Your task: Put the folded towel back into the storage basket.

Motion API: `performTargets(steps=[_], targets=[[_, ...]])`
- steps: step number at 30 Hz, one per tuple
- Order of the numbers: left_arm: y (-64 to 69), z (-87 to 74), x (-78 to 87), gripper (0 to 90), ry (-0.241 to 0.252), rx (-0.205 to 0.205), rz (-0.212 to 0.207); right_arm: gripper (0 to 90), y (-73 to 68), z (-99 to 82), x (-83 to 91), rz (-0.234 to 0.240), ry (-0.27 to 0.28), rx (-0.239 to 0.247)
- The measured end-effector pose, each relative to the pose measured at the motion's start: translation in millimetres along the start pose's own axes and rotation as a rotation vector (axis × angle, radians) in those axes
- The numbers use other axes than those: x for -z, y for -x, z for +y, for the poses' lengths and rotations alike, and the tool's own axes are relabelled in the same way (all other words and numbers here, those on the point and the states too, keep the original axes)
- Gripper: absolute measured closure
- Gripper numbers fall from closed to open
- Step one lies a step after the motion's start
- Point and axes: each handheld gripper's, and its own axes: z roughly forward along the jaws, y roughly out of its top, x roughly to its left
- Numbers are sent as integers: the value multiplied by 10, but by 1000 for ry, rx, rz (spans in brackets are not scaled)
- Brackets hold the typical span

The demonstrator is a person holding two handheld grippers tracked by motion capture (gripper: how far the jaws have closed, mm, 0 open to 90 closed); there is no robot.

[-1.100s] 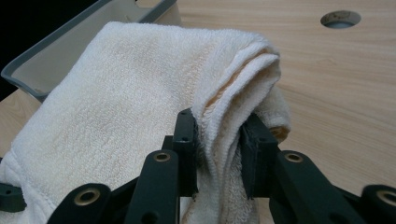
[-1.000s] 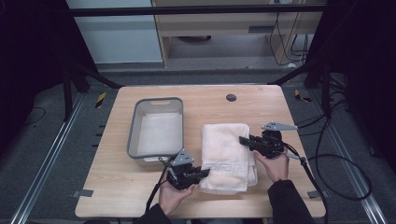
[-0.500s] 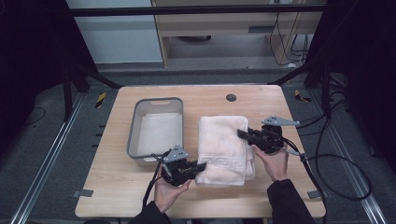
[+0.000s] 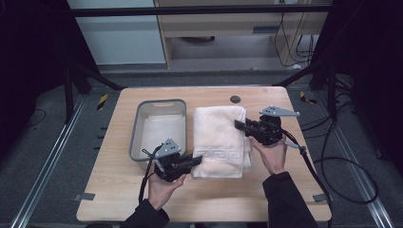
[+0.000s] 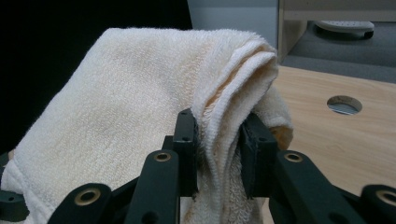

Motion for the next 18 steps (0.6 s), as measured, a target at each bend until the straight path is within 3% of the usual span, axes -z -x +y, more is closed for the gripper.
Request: performTargets(steps=[18], targets=[[-153, 135, 290, 780, 89, 23, 34, 712, -227, 334, -157, 13, 46, 30]])
